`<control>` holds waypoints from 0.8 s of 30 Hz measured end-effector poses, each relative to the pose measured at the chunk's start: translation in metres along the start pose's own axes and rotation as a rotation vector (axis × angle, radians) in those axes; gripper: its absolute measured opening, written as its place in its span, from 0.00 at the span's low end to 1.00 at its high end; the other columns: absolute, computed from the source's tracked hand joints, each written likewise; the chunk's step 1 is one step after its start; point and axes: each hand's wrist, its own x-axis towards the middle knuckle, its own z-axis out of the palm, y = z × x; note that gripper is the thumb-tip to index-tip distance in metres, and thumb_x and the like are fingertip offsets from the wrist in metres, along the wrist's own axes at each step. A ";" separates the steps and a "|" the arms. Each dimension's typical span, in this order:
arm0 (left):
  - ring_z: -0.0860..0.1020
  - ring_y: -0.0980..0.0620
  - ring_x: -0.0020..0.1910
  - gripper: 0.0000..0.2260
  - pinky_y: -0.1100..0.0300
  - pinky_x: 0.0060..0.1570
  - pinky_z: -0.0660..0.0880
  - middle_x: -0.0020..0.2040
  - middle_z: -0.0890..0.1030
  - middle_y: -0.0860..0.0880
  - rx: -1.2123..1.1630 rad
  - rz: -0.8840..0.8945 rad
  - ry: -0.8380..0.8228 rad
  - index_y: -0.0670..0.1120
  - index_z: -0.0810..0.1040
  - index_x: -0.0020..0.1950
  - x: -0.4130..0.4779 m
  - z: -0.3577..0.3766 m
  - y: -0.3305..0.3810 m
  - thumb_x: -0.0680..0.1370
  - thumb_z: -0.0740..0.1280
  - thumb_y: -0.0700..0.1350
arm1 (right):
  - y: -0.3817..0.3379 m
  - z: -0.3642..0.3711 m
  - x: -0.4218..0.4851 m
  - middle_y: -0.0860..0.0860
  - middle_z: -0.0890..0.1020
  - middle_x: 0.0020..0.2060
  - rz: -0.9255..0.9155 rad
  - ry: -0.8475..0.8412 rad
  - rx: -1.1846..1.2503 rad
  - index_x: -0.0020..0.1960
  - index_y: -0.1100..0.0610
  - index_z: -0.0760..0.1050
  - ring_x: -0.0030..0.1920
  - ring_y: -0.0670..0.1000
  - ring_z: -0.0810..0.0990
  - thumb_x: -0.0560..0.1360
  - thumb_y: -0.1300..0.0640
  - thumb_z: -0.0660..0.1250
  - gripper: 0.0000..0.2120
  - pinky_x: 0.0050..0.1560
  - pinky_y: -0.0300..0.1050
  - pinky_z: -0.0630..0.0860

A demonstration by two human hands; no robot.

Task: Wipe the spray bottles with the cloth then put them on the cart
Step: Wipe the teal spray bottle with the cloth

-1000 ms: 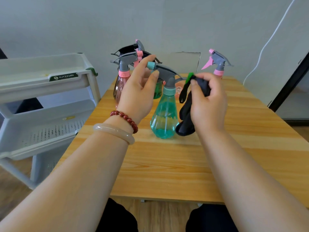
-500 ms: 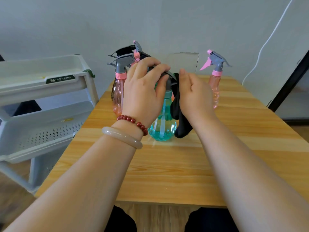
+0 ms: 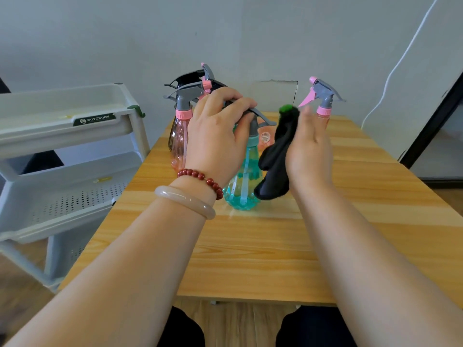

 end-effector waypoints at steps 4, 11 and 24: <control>0.73 0.48 0.57 0.12 0.56 0.59 0.70 0.57 0.78 0.49 -0.013 0.000 0.023 0.47 0.83 0.59 -0.001 0.000 -0.001 0.80 0.63 0.45 | -0.016 0.014 0.008 0.46 0.72 0.30 -0.238 -0.133 -0.292 0.37 0.53 0.68 0.32 0.38 0.72 0.84 0.46 0.53 0.19 0.34 0.40 0.63; 0.74 0.48 0.58 0.11 0.57 0.60 0.69 0.58 0.78 0.48 -0.011 0.026 0.005 0.46 0.82 0.58 -0.002 -0.002 -0.002 0.80 0.63 0.44 | -0.012 0.019 0.015 0.51 0.69 0.28 0.026 -0.163 -0.221 0.31 0.56 0.63 0.31 0.52 0.66 0.83 0.52 0.53 0.22 0.36 0.50 0.59; 0.63 0.48 0.71 0.47 0.50 0.73 0.64 0.68 0.60 0.51 -0.241 -0.438 -0.035 0.52 0.50 0.81 -0.046 0.008 0.019 0.71 0.76 0.54 | 0.014 -0.002 -0.002 0.48 0.81 0.57 0.309 0.027 0.258 0.54 0.45 0.78 0.60 0.51 0.78 0.75 0.34 0.56 0.20 0.67 0.54 0.71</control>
